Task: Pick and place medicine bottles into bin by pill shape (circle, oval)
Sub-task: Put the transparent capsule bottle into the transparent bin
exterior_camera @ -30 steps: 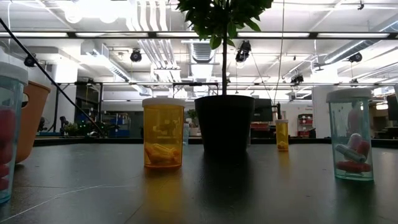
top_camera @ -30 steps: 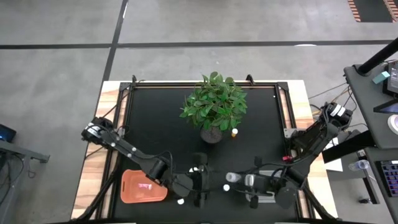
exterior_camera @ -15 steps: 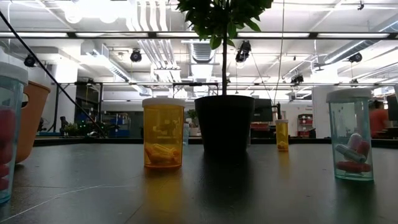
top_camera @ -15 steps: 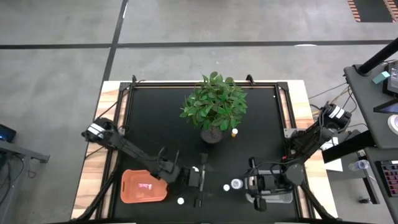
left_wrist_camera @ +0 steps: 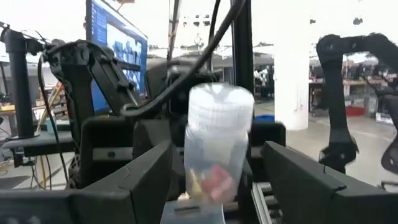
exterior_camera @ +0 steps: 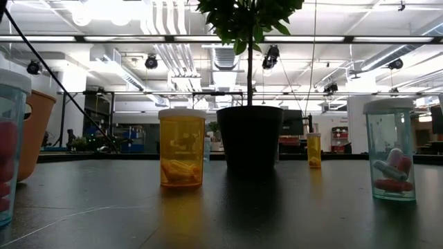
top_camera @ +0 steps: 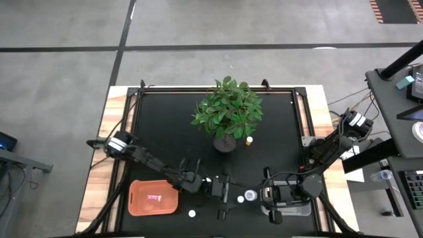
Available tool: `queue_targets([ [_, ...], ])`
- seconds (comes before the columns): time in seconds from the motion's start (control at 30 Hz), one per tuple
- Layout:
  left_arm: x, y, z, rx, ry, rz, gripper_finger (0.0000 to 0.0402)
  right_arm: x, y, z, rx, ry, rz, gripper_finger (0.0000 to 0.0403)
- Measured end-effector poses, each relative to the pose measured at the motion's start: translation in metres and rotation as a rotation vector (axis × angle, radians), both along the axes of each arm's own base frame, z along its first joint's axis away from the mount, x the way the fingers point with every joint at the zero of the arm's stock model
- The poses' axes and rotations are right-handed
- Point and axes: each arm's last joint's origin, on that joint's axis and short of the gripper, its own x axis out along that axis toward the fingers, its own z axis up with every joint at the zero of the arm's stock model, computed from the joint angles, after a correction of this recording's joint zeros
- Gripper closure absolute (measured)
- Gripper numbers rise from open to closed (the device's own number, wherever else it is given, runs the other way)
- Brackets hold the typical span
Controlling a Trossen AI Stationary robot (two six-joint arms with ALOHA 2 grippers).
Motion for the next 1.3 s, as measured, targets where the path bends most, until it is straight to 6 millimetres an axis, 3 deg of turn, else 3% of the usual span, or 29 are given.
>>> queue_targets([
  [0.33, 0.009, 0.003, -0.003, 0.005, 0.002, 0.004, 0.0171, 0.002, -0.002, 0.0, 0.002, 0.0, -0.008, 0.0248],
  [0.63, 0.008, 0.003, -0.003, 0.012, -0.001, 0.006, 0.0246, 0.002, -0.002, 0.0, 0.014, 0.001, -0.012, 0.0243],
  [0.77, 0.008, 0.003, -0.003, 0.003, 0.0, 0.003, 0.0267, 0.002, -0.002, 0.0, 0.024, 0.004, -0.003, 0.0225],
  [1.03, 0.005, 0.002, -0.004, 0.009, 0.01, 0.0, 0.0273, 0.0, -0.002, 0.0, 0.029, 0.027, 0.007, 0.0172],
  [1.3, 0.0, -0.002, -0.011, 0.053, 0.115, 0.005, 0.0275, -0.012, -0.012, 0.012, 0.137, 0.19, 0.018, 0.0137],
])
